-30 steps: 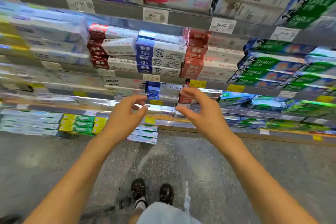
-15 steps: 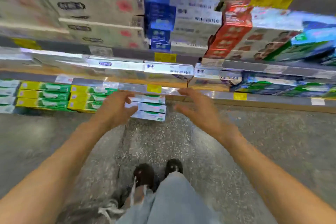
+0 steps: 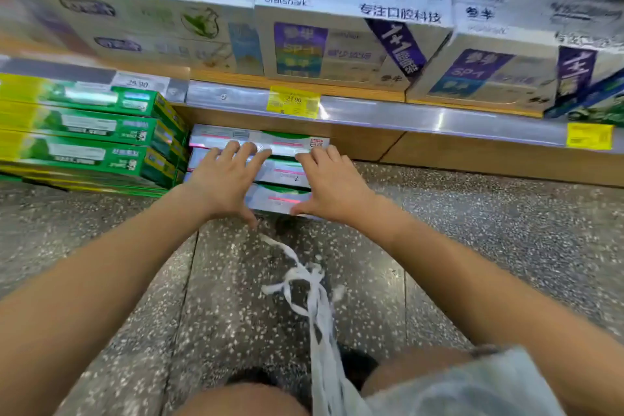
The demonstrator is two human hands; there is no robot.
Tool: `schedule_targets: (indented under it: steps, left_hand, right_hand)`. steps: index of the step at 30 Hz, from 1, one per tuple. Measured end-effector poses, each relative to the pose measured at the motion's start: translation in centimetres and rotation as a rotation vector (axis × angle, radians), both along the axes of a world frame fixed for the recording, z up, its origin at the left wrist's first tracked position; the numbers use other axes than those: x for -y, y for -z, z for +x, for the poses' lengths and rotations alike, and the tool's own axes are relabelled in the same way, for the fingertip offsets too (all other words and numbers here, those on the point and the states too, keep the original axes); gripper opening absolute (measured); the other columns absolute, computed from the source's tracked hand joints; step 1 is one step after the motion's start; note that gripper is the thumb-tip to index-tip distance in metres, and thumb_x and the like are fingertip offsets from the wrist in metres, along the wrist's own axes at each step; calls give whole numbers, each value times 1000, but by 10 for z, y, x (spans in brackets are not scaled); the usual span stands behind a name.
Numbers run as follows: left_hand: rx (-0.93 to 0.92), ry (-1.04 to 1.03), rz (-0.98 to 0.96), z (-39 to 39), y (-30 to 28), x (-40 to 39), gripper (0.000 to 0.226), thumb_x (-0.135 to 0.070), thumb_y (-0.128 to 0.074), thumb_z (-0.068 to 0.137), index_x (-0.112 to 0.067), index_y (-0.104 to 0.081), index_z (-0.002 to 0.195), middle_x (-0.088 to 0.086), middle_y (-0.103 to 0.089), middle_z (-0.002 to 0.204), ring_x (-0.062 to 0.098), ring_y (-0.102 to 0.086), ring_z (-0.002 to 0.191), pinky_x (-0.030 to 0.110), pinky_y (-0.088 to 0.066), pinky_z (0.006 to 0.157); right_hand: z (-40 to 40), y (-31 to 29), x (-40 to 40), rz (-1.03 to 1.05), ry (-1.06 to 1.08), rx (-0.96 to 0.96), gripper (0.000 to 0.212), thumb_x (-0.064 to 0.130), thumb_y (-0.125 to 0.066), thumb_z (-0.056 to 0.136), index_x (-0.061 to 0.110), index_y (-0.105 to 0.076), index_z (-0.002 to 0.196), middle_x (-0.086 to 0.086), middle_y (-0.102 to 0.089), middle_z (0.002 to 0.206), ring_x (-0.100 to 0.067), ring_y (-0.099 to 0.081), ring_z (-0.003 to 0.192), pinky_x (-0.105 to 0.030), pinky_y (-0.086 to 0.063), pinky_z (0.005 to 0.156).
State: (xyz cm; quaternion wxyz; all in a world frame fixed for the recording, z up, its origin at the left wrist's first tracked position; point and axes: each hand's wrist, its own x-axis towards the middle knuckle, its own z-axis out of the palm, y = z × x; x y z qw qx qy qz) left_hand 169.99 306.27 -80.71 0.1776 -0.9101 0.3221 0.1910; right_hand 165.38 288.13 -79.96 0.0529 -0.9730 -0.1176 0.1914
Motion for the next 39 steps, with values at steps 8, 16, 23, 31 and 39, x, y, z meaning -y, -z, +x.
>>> schedule_targets:
  steps: [8, 16, 23, 31, 39]
  left_hand:
    - [108, 108, -36, 3, 33, 0, 104, -62, -63, 72, -9, -11, 145, 12, -25, 136, 29, -30, 124, 36, -30, 102]
    - [65, 136, -92, -1, 28, -4, 92, -49, -57, 82, -1, -10, 146, 15, -28, 141, 31, -32, 127, 37, -25, 107]
    - [113, 129, -354, 0, -53, -6, 97, -52, -77, 40, -2, -43, 116, 13, -60, 93, 28, -61, 75, 36, -43, 73]
    - [112, 64, -501, -16, -320, 0, 88, -46, -73, 50, -4, -42, 121, 12, -61, 99, 30, -62, 84, 38, -55, 76]
    - [247, -12, -429, -38, -655, -25, 101, -64, -70, 43, -9, -45, 124, 7, -58, 102, 26, -60, 89, 32, -50, 82]
  right_hand:
    - [-3, 43, -5, -100, -64, -3, 121, 71, -66, 65, 13, -4, 151, -15, -27, 143, -35, -28, 130, -48, -26, 107]
    - [-8, 45, -12, -33, 2, -52, 97, 49, -58, 85, 14, 5, 150, -16, -21, 142, -35, -24, 128, -51, -33, 98]
    - [-11, -72, 10, -37, -33, 1, 94, 52, -55, 85, 16, 2, 151, -14, -22, 144, -34, -24, 129, -49, -35, 98]
    - [-21, -345, 25, -98, -49, 74, 113, 58, -80, 50, 7, -35, 140, -16, -57, 108, -37, -59, 94, -46, -52, 63]
    - [-30, -662, 6, -73, -134, 267, 112, 71, -66, 60, 14, -22, 146, -7, -51, 114, -27, -44, 101, -38, -50, 69]
